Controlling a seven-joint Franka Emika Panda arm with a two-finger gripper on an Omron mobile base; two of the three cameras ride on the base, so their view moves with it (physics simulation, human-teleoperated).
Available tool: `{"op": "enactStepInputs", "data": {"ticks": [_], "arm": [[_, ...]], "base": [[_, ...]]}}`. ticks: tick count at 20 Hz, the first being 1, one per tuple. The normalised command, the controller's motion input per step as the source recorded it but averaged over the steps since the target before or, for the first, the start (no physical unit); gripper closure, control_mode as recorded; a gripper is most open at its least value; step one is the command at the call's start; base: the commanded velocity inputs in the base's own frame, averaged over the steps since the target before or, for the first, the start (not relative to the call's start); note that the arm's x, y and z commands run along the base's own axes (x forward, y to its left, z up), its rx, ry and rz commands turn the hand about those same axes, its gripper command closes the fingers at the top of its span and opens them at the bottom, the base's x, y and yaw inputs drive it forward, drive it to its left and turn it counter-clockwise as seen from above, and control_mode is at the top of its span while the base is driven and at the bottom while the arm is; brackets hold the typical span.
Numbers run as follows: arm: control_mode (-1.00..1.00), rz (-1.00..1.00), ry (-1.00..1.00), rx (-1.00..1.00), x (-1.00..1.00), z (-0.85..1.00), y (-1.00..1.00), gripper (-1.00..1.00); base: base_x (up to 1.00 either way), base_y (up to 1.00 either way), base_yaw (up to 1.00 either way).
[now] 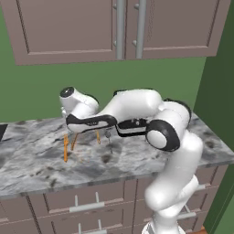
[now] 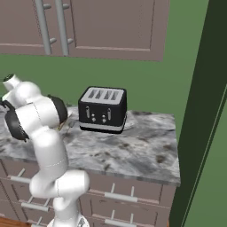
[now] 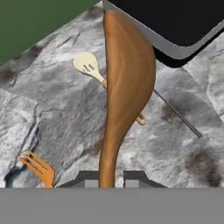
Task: Organize the utensils by type. Pick up the wooden spoons from the counter and place them in the open cabinet. Then pick up the metallic utensils from the counter and place them in the open drawer.
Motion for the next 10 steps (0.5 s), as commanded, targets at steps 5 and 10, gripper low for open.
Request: {"op": "enactStepInputs", "data": {"ticks": [5,10], "arm": [[-1.0,-0.16,-0.69,0.16,-0.78,0.28,-0.57,1.0],[-1.0,-0.12,-0.61,0.11,-0.58,0.63,-0.86,1.0]], "base": [[0.0,0.0,0.0],[0.0,0.0,0.0]]}}
